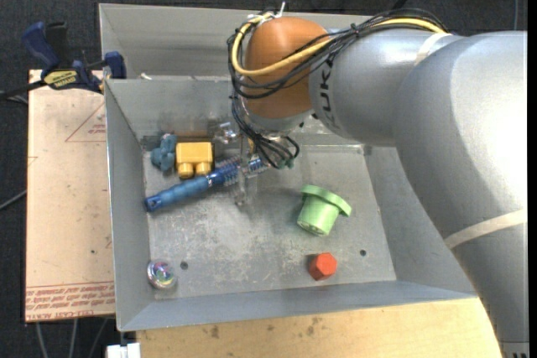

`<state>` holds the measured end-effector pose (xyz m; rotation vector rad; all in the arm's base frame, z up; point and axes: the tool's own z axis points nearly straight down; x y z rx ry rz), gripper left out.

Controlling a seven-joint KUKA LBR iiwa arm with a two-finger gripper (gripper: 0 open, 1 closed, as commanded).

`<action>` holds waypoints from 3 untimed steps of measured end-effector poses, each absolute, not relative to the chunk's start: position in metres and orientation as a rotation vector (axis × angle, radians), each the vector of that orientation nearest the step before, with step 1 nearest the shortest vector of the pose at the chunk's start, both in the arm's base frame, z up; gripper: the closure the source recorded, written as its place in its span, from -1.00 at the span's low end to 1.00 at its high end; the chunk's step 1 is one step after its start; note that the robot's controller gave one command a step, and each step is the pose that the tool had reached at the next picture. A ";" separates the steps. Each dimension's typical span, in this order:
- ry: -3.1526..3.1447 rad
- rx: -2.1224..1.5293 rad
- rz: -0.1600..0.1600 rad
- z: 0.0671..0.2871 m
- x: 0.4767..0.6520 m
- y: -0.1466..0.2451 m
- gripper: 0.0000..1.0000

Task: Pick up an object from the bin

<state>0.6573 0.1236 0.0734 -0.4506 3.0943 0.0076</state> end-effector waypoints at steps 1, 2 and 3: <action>3.009 -0.893 -0.002 0.070 0.658 0.051 -1.00; 3.008 -0.897 0.002 0.070 0.657 0.054 1.00; 3.004 -0.893 0.000 0.123 0.659 0.054 1.00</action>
Offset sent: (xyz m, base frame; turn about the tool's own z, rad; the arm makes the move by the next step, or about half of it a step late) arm -0.0006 -0.0704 -0.0034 -0.2934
